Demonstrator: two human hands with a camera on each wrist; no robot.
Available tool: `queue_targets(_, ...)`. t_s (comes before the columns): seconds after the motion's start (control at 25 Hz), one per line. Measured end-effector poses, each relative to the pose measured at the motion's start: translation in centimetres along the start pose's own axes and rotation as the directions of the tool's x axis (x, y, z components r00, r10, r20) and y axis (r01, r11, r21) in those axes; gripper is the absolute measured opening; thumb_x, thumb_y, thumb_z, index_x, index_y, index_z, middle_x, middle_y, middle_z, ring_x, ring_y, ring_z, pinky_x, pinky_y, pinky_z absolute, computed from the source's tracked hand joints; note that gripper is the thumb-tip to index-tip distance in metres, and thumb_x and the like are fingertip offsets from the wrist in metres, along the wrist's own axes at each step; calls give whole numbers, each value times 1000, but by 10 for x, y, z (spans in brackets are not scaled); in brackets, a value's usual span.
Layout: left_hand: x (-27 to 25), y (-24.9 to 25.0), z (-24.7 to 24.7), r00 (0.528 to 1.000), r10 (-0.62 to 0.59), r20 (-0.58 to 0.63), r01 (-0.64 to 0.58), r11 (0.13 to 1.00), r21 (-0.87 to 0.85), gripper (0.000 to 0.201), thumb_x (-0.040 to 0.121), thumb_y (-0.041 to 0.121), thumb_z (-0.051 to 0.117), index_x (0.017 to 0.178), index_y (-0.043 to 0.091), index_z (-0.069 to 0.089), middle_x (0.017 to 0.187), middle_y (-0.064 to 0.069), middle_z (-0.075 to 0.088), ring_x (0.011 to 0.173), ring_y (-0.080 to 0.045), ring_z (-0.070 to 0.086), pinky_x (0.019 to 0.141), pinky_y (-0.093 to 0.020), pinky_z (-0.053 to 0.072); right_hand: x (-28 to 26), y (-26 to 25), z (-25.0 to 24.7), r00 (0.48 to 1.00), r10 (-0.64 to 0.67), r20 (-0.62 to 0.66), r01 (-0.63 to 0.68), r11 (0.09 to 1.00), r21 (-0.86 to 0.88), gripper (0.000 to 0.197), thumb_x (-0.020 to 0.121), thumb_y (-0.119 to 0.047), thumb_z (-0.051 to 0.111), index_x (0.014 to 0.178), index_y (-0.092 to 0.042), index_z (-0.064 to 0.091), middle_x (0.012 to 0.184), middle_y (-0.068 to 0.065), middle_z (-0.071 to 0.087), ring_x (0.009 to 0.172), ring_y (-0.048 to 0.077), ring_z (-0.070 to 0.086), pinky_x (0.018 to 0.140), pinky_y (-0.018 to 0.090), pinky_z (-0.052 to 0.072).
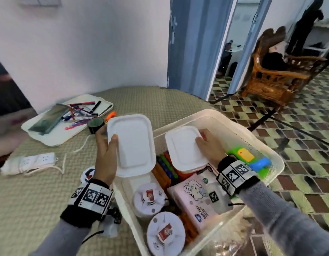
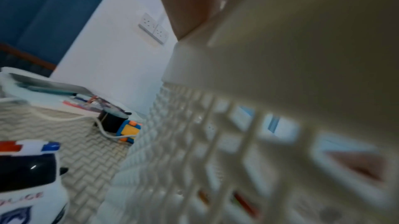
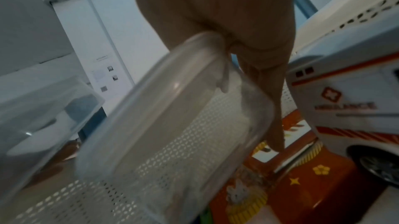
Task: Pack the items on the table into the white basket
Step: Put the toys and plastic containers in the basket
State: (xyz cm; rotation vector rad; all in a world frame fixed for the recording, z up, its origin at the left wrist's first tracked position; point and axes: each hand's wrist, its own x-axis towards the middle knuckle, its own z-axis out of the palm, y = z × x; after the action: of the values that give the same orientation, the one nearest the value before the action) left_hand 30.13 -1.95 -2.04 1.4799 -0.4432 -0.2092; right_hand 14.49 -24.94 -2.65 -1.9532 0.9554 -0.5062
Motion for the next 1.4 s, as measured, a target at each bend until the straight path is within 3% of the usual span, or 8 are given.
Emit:
queue_targets(0.4,-1,5,-3,999,-45,-14,45,999,-9,37,92,31,51,116,55,36,124,-8,53,106,-20,56,87,-38,47,53,26,18,982,65,175,-3,942,-336,33,92,-17,50,123,-9,55,123,18,60,113,35,55,98,40,42)
queue_targets(0.52,-2,8,-4,999,-33,15,32,999,39,38,93,35,50,115,62,34,118,5,52,104,-11,56,84,-32,46,58,28,24,971,117,207,-27,919,-394,34,92,-14,50,125,-4,53,124,21,59,115,36,53,98,38,42)
queue_targets(0.64,0,4,-5,1000,-10,26,9,999,33,40,99,28,46,119,59,32,124,9,51,110,-7,55,88,-32,46,43,16,28,984,-127,128,172,870,-462,39,88,-9,56,126,-4,50,120,19,57,114,36,50,95,39,39)
queue_targets(0.8,3,-3,-11,998,52,-27,-53,997,-48,39,97,27,44,125,51,30,146,-2,38,129,-19,44,99,-30,44,0,-14,43,719,-558,416,673,708,-215,22,81,-9,65,102,-13,64,92,2,57,87,16,51,78,31,40)
queue_targets(1.0,2,-2,-8,999,47,-7,-47,998,-39,41,103,14,36,136,33,22,128,17,47,104,12,54,75,-7,45,-31,-16,91,344,-75,936,735,642,-219,75,78,-43,73,140,-23,37,135,8,42,125,22,38,104,39,36)
queue_targets(1.08,1,-2,-8,999,54,-5,-54,998,-21,40,103,12,35,136,29,21,124,21,44,98,19,53,74,-5,44,-33,-11,109,293,22,956,789,559,-255,90,74,-49,75,145,-23,26,136,11,40,127,28,38,104,41,36)
queue_targets(1.2,1,-1,-9,999,39,-4,-39,999,-30,38,103,14,36,134,32,24,139,6,43,119,-5,51,84,-13,47,-31,-13,119,281,25,959,844,470,-259,96,70,-50,78,145,-21,25,132,10,42,121,29,44,94,33,40)
queue_targets(1.4,3,-5,-12,998,69,-6,-69,998,-13,35,100,22,42,126,43,32,140,4,41,128,-17,44,104,-34,42,-23,-9,128,286,-80,955,800,568,-193,92,56,-50,86,132,-25,41,128,6,47,119,25,47,94,32,44)
